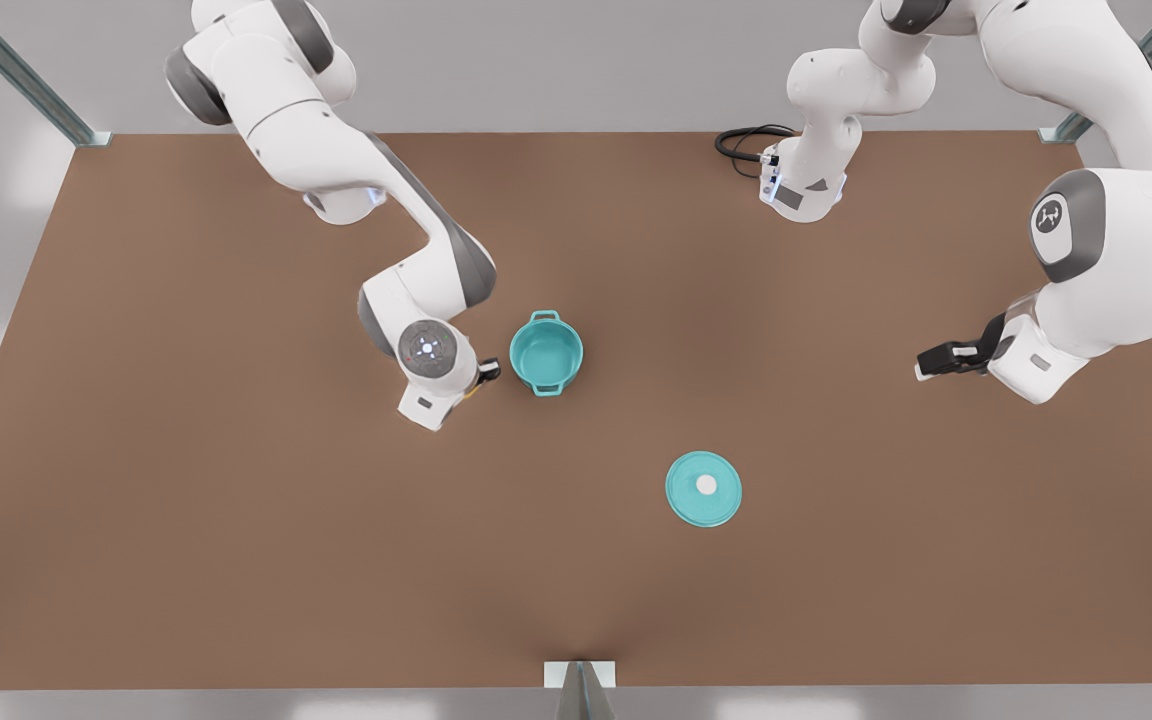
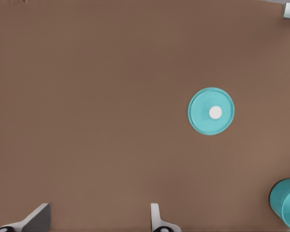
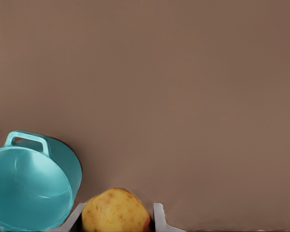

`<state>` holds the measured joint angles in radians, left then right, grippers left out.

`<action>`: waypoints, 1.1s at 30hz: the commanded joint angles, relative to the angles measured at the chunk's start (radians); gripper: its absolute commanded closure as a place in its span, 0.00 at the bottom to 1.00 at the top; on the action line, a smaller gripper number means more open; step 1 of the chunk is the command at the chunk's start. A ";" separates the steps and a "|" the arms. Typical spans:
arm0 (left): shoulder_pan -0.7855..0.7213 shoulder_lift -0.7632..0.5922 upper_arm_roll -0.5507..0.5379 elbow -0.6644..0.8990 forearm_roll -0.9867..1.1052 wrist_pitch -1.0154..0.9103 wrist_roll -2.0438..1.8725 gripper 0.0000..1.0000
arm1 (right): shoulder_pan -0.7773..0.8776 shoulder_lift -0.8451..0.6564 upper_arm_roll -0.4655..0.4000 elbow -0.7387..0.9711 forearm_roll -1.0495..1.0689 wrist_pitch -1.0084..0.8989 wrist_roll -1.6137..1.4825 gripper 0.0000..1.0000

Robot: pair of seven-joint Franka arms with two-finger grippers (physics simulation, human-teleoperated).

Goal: Open the pot lid and put the potato into the pot

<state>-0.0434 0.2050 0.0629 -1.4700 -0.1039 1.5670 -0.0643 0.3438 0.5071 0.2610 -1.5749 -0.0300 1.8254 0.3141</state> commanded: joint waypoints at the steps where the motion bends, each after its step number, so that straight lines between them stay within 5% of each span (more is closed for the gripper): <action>1: -0.003 -0.001 0.000 0.000 0.000 -0.001 0.133 0.00 | 0.003 -0.002 0.034 -0.022 -0.001 -0.032 0.428 0.43; 32: -0.003 -0.007 -0.002 -0.007 0.000 -0.002 0.133 0.00 | 0.231 0.174 -0.008 0.007 -0.001 0.233 0.648 0.42; 33: -0.003 -0.007 -0.002 -0.007 0.000 -0.002 0.133 0.00 | 0.235 0.174 -0.006 0.007 -0.004 0.235 0.648 0.02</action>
<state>-0.0461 0.1990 0.0613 -1.4777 -0.1043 1.5656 0.0480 0.5776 0.6819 0.2541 -1.5682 -0.0313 2.0341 0.8284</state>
